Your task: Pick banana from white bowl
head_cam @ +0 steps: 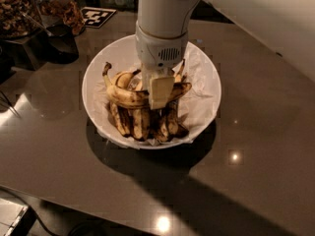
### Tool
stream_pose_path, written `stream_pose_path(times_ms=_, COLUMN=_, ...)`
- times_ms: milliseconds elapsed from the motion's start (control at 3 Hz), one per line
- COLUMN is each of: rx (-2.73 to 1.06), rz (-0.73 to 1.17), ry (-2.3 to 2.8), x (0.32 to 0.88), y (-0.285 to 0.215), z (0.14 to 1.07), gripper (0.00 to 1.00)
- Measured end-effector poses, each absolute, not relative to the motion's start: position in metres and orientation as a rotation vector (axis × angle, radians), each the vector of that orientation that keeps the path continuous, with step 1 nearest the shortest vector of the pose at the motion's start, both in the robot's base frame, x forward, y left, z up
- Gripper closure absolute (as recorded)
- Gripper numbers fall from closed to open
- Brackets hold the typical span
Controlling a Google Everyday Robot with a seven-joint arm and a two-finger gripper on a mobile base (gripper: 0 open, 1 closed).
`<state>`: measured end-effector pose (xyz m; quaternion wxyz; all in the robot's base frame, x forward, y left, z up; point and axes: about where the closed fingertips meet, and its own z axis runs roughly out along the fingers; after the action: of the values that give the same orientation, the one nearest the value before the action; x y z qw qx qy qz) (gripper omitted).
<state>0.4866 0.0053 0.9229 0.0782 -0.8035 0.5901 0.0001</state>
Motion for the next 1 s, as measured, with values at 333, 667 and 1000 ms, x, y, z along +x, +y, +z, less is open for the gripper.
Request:
stream_pose_path(times_ms=333, rx=-2.405, rz=0.006, ry=1.734, x=0.482, y=0.007, z=0.929, gripper=1.00)
stream_pose_path(times_ms=667, rx=-2.403, rz=-0.017, ry=1.698, x=0.465, y=0.000, z=0.945, gripper=1.00)
stream_pose_path(times_ms=1000, rx=-2.397, rz=-0.032, ry=1.681, x=0.444, y=-0.009, z=0.955, gripper=1.00)
